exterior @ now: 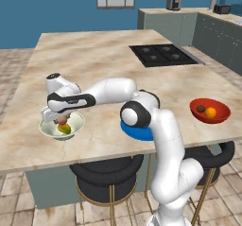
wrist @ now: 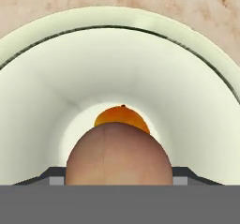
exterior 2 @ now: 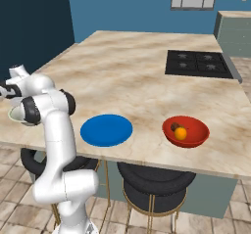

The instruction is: Take the fruits from the plate on the dining counter and place two fruits in each bowl.

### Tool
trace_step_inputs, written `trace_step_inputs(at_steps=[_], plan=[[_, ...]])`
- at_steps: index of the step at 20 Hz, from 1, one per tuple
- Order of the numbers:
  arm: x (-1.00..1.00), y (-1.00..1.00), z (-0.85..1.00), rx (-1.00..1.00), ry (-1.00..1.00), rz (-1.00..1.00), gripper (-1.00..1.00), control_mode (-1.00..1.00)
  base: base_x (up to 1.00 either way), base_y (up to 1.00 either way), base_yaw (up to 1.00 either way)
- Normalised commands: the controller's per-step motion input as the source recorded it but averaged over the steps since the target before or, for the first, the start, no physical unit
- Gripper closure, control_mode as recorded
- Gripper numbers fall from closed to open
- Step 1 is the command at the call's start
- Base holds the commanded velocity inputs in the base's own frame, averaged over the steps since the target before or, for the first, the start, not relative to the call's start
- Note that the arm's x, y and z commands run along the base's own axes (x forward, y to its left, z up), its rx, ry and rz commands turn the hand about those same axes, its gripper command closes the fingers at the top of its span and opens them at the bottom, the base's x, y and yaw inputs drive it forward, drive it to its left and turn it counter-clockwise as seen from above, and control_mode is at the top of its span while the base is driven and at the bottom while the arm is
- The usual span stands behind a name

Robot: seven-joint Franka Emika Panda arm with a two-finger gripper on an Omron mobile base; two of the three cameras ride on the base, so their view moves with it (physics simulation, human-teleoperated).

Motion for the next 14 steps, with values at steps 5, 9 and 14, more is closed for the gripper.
trace_step_inputs(at_steps=[5,9,14], plan=[[0.05,0.0,-0.02,0.0,0.04,0.0,1.0,-1.0,0.0,0.0,0.0],[0.0,0.0,0.0,0.0,0.0,0.0,-1.0,-1.0,0.0,0.0,0.0],[-0.03,0.0,0.0,0.0,0.0,0.0,-1.0,-1.0,0.0,0.0,0.0]])
